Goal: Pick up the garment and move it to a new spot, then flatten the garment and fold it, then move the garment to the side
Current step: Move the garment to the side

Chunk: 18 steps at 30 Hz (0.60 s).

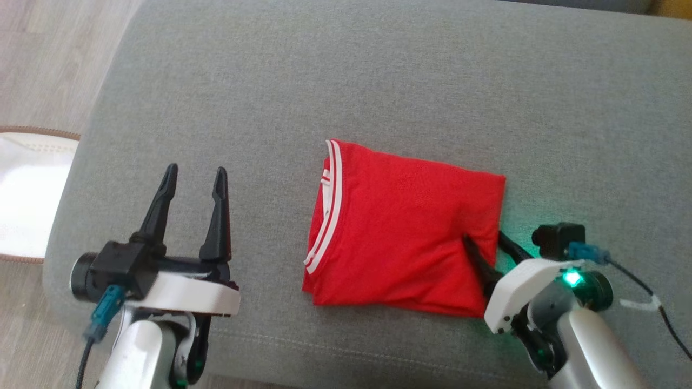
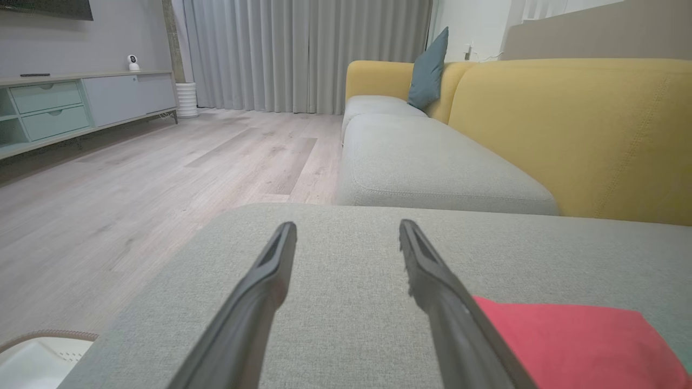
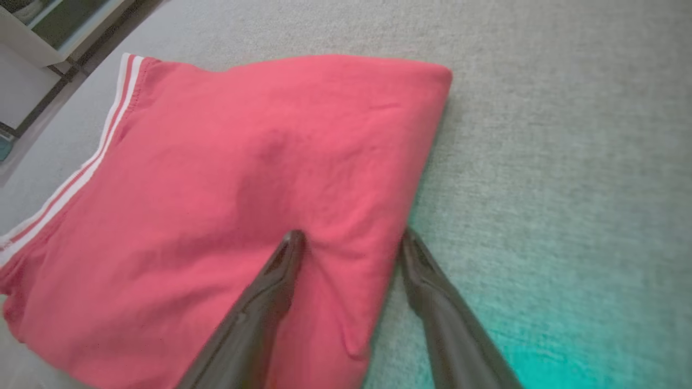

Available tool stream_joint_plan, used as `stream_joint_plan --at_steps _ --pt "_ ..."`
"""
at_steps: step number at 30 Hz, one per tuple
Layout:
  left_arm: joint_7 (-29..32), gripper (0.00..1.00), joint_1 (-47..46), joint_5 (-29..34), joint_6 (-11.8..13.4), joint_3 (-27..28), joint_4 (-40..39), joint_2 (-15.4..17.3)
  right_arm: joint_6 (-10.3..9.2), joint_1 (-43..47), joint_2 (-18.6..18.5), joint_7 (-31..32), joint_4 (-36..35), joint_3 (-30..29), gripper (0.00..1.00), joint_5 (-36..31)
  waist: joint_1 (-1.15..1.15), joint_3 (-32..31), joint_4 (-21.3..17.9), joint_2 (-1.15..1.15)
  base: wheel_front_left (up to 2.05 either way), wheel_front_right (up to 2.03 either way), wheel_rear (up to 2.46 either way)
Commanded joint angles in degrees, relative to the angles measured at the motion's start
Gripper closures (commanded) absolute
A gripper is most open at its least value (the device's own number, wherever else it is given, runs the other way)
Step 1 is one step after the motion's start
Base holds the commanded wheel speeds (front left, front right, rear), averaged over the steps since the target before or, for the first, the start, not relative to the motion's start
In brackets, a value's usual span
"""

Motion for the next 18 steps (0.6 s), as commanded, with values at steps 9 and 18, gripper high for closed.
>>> stream_joint_plan --at_steps 9,18 --pt "-0.7 0.00 -1.6 2.7 -2.8 5.8 -2.4 -1.4 0.22 -0.8 -0.3 1.4 -4.9 2.8 1.00 0.0 -0.01 0.3 -2.8 0.00 0.00 0.00 0.00" --pt "-0.7 0.00 -1.9 4.6 -4.5 6.9 -4.3 -1.6 0.22 -0.9 -2.2 1.5 -9.3 1.4 1.00 -0.3 -0.01 2.0 -12.6 0.00 0.00 0.00 0.00"
